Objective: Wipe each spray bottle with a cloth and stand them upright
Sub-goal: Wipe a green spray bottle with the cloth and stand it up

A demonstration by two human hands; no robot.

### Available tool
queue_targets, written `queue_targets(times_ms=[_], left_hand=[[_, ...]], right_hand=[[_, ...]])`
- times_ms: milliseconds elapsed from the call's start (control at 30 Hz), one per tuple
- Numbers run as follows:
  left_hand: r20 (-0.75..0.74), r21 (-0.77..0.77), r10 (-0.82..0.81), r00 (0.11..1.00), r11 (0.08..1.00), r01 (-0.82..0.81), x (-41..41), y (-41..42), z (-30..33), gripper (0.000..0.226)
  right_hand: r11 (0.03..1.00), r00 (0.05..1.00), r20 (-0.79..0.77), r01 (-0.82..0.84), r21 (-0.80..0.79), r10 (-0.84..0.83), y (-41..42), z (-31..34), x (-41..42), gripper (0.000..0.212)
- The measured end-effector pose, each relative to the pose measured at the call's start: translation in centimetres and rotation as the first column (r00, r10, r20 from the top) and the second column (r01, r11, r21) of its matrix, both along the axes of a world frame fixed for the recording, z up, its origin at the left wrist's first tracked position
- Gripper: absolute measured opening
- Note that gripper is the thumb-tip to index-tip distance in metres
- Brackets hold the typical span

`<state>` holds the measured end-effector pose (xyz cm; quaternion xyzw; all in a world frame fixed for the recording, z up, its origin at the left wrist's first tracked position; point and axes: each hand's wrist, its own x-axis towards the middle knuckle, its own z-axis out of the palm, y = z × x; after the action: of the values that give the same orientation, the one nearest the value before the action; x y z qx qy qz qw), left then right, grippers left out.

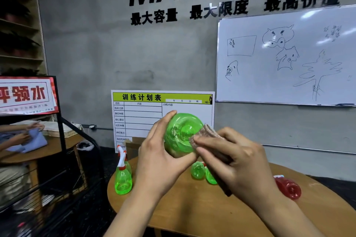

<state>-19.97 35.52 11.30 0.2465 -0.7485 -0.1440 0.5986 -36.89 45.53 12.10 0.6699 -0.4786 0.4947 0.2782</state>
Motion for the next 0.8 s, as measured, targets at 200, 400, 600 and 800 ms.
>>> queue_targets(times_ms=[200,400,600,800], left_hand=[[0.025,-0.006,-0.004,1.0,1.0,0.004,-1.0,0.5,-0.8,0.09],[-0.003,0.037,-0.04,0.999,0.999,0.04,-0.8,0.5,-0.5,0.078],[-0.016,0.013,0.0,1.0,1.0,0.001,0.5,-0.7,-0.8,0.089],[0.008,-0.002,0.012,1.0,1.0,-0.012,-0.4,-0.3,-1.2,0.09]], right_hand=[[0.997,0.995,0.094,0.04,-0.06,-0.034,-0.7,1.5,0.9,0.022],[1.0,0.999,-0.044,-0.029,-0.007,0.029,-1.1,0.8,2.6,0.022],[0.999,0.998,-0.052,0.034,0.009,-0.033,-0.4,-0.4,0.8,0.022],[0.995,0.996,0.025,0.083,-0.055,-0.082,-1.2,0.8,1.0,0.022]])
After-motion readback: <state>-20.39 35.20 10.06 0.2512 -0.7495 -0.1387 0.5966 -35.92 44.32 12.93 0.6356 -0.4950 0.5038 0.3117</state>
